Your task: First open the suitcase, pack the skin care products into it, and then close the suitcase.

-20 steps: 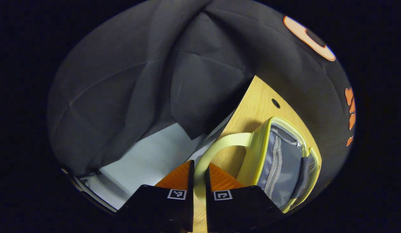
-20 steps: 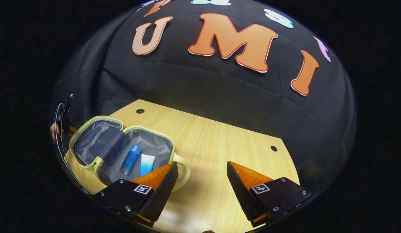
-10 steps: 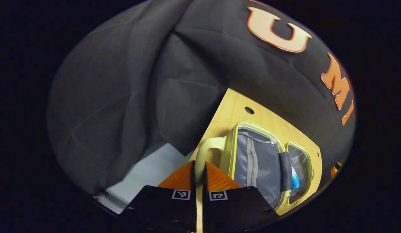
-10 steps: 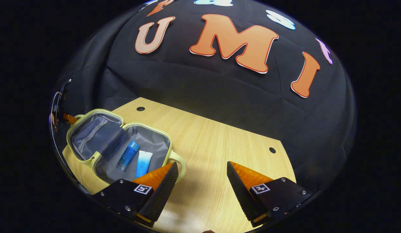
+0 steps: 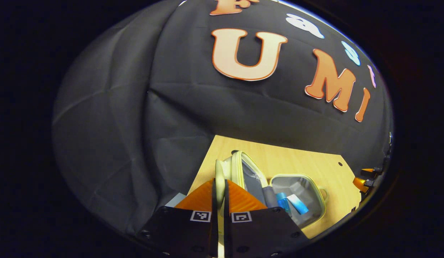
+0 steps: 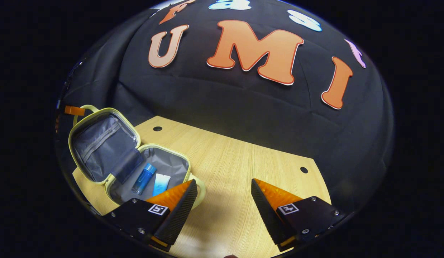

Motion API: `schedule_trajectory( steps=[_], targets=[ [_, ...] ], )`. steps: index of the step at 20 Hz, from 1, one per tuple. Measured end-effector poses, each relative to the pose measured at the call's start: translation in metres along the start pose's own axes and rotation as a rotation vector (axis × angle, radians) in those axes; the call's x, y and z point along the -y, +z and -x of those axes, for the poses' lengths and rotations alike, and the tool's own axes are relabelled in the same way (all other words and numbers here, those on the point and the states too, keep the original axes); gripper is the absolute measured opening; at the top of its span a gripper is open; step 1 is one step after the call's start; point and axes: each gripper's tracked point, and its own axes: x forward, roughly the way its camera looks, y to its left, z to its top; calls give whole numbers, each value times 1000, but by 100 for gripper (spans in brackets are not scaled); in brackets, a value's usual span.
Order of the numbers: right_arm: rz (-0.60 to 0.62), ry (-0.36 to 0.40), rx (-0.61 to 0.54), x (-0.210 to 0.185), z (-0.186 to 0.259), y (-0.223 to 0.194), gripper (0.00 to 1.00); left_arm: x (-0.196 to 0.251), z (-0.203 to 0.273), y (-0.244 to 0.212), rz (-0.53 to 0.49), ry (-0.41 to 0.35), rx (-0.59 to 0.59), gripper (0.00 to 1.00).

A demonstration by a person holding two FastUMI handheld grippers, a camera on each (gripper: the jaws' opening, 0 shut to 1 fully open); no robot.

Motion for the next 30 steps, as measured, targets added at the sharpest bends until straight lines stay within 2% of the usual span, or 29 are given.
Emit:
schedule_trajectory(
  steps=[7,13,22,26,30],
  targets=[
    [-19,29,46,28,13,6,96,118,45,40,-115,-92,57,6],
    [-46,42,39,58,24,-6,96,231,52,35,-151,-210,58,6],
    [-107,26,35,112,32,-29,96,360,30,-33,-185,-328,-12,6],
    [-102,34,27,122,30,-38,96,397,15,-69,-174,-363,-66,7],
    [-102,62,17,124,29,-47,96,427,-10,-110,-177,-363,-113,6]
  ],
)
